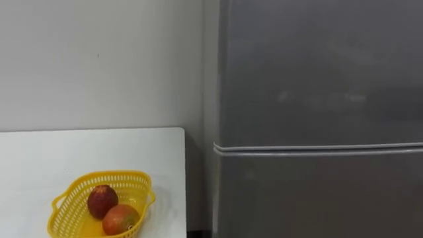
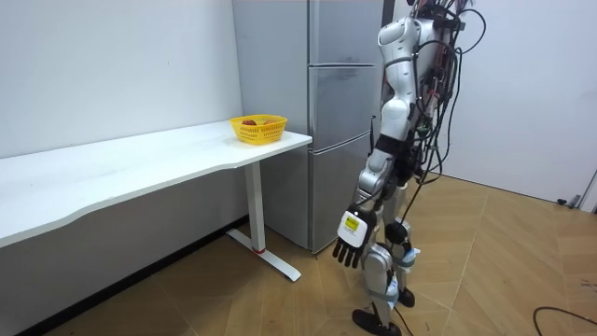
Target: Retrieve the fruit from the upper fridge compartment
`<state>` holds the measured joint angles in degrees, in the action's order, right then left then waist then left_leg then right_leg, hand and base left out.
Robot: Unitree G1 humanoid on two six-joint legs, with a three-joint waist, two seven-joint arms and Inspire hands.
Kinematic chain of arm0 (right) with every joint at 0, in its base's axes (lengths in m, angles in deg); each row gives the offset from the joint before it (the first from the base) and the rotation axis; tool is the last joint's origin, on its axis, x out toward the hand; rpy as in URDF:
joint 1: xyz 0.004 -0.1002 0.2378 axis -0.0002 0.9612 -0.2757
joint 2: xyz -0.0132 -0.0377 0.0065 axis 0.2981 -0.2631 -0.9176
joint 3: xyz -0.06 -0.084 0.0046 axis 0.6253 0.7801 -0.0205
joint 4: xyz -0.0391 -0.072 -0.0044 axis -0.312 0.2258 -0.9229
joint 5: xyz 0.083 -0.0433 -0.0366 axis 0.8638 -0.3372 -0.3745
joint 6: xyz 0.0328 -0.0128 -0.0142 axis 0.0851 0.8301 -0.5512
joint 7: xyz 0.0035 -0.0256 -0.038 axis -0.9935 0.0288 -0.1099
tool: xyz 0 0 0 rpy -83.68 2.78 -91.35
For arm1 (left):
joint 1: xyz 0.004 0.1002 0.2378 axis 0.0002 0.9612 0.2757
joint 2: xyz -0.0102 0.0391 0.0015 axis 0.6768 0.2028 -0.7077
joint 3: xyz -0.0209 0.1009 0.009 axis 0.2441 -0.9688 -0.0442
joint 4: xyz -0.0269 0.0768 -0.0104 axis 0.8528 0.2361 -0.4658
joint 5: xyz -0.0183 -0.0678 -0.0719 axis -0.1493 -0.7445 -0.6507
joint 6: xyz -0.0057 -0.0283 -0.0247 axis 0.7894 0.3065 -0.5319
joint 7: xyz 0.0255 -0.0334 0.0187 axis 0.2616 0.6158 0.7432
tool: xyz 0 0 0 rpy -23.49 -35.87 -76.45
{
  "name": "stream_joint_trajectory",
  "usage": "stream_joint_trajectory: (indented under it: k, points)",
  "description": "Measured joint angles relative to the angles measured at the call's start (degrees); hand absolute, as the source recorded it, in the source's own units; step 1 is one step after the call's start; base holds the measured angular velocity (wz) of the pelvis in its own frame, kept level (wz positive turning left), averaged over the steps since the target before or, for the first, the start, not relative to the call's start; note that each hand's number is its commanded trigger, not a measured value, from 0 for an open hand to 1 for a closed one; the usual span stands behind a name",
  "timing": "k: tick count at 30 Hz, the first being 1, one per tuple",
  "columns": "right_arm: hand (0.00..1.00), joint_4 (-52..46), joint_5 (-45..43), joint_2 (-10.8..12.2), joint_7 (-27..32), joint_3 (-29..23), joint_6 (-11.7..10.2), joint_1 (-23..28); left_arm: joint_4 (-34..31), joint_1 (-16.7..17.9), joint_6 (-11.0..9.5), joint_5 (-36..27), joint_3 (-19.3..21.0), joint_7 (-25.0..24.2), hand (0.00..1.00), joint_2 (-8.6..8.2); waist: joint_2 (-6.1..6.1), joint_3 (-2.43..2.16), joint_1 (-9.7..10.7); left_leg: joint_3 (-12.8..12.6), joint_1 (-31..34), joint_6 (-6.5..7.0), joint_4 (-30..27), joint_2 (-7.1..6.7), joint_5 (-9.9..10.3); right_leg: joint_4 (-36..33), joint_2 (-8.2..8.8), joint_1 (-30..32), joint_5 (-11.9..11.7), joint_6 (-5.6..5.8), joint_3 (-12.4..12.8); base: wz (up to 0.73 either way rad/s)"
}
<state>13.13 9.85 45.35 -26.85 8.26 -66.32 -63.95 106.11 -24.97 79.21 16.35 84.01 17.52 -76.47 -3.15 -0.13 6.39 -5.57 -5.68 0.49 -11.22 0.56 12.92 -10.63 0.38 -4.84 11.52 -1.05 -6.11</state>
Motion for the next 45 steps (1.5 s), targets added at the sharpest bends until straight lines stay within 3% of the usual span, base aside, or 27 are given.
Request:
stream_joint_trajectory:
  k: [2,6,9,13,15,20,23,26,28,34,40,45]
  points:
    - [0.00,2.90,0.34,0.42,1.07,0.00,0.08,1.11,-0.87,0.00,0.38,0.00,0.00,0.19,0.00,0.00,0.04,-0.01,0.14,-0.29,0.03,0.00,-0.02,0.01,0.00,0.03,0.01,0.09,0.00,0.00,0.05,-0.06]
    - [0.00,8.05,-0.53,3.47,3.13,0.22,0.23,2.65,-2.32,0.00,1.02,-0.02,-0.03,0.60,0.00,-0.02,0.63,-0.15,-0.16,-0.62,0.32,0.00,0.00,0.04,0.01,0.07,-0.11,0.86,0.00,0.00,1.10,-0.10]
    - [0.00,14.47,-2.34,4.29,3.89,2.07,0.26,4.14,-3.00,0.19,1.03,-0.33,-0.38,1.24,0.00,-0.07,1.08,-0.42,-0.46,-1.11,-0.10,0.00,0.41,0.03,0.00,-0.06,-0.10,0.76,-0.01,0.03,1.28,-0.05]
    - [0.00,21.88,-2.60,5.30,4.44,5.81,0.44,5.98,-3.14,-0.05,0.95,-0.58,-0.43,2.30,0.00,-0.10,1.31,-0.35,-0.44,-1.27,-0.01,0.00,0.45,0.08,0.00,-0.05,-0.08,0.54,-0.02,0.04,0.97,0.04]
    - [0.00,30.42,-4.81,5.58,3.32,8.51,0.57,6.68,-3.05,-0.03,0.95,-0.64,-0.42,2.44,0.00,-0.20,1.30,-0.30,-0.70,-1.24,-0.04,0.00,0.43,0.07,0.00,0.12,-0.09,0.19,0.04,0.09,1.08,0.04]
    - [0.00,47.34,-11.74,7.21,-0.02,9.77,1.89,6.89,-3.04,0.16,1.03,0.02,-0.28,2.20,0.00,-0.43,1.59,-0.26,-0.47,-0.33,-0.16,0.00,0.41,-0.29,0.01,0.11,0.29,-0.07,0.52,0.35,0.48,0.08]
    - [0.00,57.33,-20.66,8.38,-4.00,10.40,4.41,7.23,-2.63,0.32,1.50,0.05,-0.22,1.99,0.00,-0.57,1.59,-0.28,-0.85,-0.22,-0.17,0.00,0.40,-0.36,0.00,-0.01,0.41,-0.27,0.56,0.37,0.01,0.06]
    - [0.00,66.58,-30.23,8.25,-7.15,16.42,6.11,7.32,-0.92,-0.44,2.35,-0.05,-1.15,1.76,0.00,-0.33,1.74,-0.16,-1.23,-0.26,-0.22,0.01,0.39,-0.35,0.01,0.03,0.48,-0.15,0.57,0.36,0.04,0.00]
    - [0.00,71.17,-36.93,8.50,-9.98,19.69,8.65,7.01,0.11,-1.48,3.47,0.05,-2.46,1.41,0.00,-0.37,1.88,-0.06,-1.84,-0.18,-0.23,0.01,0.40,-0.35,0.01,-0.04,0.51,-0.14,0.59,0.37,0.02,0.00]
    - [0.00,73.83,-47.57,9.09,-15.38,23.49,11.98,5.97,1.29,-3.78,6.29,0.13,-3.38,0.61,0.00,-0.43,1.94,0.07,-2.53,0.92,-0.34,0.03,0.27,-0.39,0.02,-0.03,0.37,-0.30,0.58,0.37,-0.52,0.06]
    - [0.00,73.67,-61.63,9.40,-18.18,28.36,13.99,4.10,1.37,-6.24,7.57,2.29,-6.54,-0.75,0.00,-0.49,2.81,0.27,-4.18,0.87,-0.11,0.02,-0.16,-0.28,0.03,0.02,0.38,-0.62,0.59,0.28,-0.61,0.00]
    - [0.00,72.46,-69.03,9.42,-21.91,31.45,16.86,1.82,1.41,-8.21,10.59,2.38,-8.17,-1.18,0.00,-0.44,3.52,0.30,-5.23,0.99,0.01,0.02,0.27,-0.30,0.03,-0.12,0.26,-0.23,0.59,0.28,-0.52,0.00]
